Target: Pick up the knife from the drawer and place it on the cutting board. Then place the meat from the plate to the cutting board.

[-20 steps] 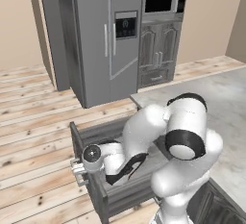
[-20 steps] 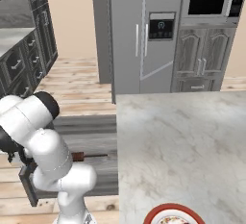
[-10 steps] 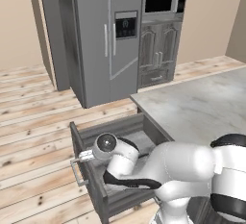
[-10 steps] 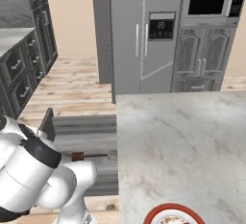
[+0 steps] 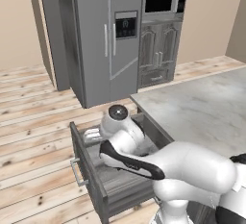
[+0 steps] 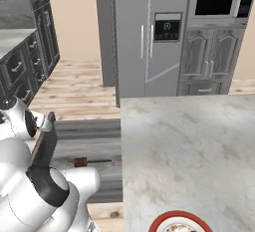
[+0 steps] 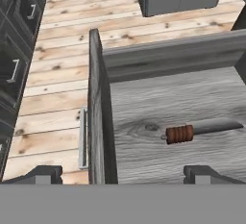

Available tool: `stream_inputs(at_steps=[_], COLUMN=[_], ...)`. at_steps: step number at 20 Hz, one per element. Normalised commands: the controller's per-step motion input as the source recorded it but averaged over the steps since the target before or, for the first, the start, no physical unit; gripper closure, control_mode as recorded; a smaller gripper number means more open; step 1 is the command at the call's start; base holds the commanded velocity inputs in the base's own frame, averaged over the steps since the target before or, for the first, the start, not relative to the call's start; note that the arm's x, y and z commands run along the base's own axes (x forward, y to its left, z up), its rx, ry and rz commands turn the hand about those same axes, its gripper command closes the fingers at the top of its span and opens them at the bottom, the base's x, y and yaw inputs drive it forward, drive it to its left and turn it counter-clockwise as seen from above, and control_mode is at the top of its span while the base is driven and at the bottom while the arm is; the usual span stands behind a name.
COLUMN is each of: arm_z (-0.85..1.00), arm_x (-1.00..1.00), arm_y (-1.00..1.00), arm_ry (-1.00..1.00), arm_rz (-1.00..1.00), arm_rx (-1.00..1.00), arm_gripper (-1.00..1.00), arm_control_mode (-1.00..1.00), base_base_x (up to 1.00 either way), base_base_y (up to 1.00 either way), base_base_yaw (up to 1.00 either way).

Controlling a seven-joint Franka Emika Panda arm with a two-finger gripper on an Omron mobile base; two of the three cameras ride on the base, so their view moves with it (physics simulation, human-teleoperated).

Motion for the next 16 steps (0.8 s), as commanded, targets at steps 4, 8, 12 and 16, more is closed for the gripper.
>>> stream_inputs(at_steps=[4,8,12,16], arm_z=[0.02,0.0,0.0,0.0], arm_x=[0.02,0.0,0.0,-0.03], arm_y=[-0.11,-0.06,-0.01,-0.08], arm_ry=[0.03,0.0,0.0,0.0], arm_rz=[-0.22,-0.31,-0.33,-0.28], arm_rx=[0.0,0.0,0.0,0.03], arm_gripper=[-1.0,-1.0,-1.0,-1.0], arm_control_mode=[-1.0,-1.0,-1.0,-1.0], base_base_x=[0.0,0.0,0.0,0.0], base_base_y=[0.0,0.0,0.0,0.0], base_base_yaw=[0.0,0.0,0.0,0.0])
